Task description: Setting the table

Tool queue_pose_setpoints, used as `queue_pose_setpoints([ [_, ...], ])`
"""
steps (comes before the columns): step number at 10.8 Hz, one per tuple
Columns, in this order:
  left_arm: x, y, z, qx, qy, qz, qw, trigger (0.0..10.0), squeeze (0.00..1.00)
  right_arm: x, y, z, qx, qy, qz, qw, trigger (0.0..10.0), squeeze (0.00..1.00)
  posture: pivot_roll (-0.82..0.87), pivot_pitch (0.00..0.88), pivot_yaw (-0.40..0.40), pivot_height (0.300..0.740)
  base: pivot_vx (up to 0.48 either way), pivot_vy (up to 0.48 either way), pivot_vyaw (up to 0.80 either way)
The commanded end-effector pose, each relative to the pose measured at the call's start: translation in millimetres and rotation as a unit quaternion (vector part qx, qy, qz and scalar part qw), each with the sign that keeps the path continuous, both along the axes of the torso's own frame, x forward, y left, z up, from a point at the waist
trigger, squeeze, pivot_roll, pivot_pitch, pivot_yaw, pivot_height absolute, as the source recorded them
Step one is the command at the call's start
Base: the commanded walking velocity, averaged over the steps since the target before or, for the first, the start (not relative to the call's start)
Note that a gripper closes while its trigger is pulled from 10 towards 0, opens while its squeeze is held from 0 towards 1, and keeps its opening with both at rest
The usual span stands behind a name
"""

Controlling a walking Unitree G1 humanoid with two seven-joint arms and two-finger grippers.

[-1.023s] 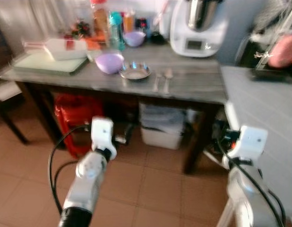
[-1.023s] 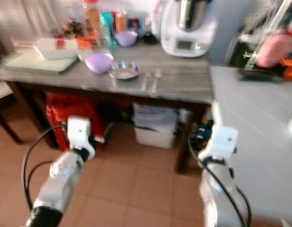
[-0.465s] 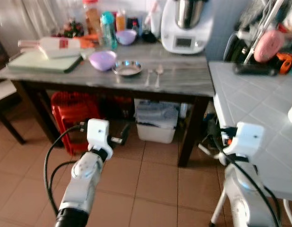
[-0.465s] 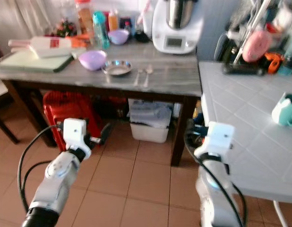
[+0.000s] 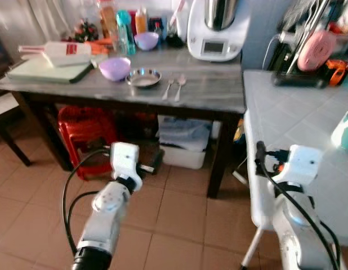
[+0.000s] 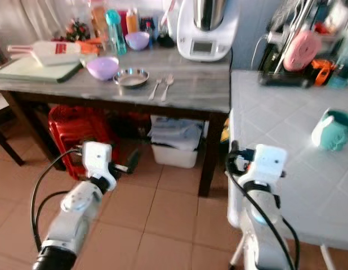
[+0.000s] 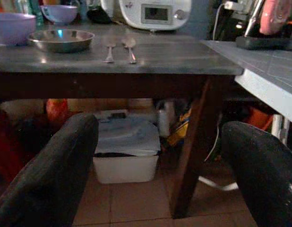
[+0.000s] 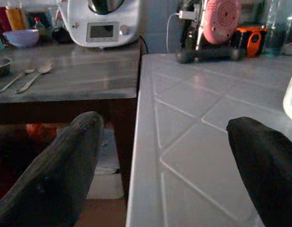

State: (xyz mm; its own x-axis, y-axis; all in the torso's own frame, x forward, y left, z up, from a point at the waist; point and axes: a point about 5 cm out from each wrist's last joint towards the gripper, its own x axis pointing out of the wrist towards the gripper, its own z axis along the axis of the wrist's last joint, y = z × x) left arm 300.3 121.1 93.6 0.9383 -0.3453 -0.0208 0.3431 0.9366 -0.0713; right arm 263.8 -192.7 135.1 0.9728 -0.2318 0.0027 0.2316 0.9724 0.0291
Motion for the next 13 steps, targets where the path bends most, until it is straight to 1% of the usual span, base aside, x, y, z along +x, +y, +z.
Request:
queue_pose_setpoints([
  [1,1.1,7.2,2.4,0.005,-0.002,0.006,1.000,10.0,0.00,3.1,4.3,3.7,0.002,-0.008,0.003,1.000,10.0,0.00,0.03,0.000,0.008,0.740,0.000,-0.307,0.00],
  [5,1.6,7.1,2.8,0.008,-0.002,0.002,1.000,10.0,0.00,6.9,3.4,7.0,-0.006,-0.017,0.001,1.000,10.0,0.00,0.03,0.000,0.007,0.740,0.000,-0.314,0.00],
  [13,1.2,5.9,1.7,0.012,0.002,-0.003,1.000,10.0,0.00,7.7,4.3,7.1,-0.002,-0.019,0.001,1.000,10.0,0.00,0.03,0.000,0.007,0.740,0.000,-0.318,0.00],
])
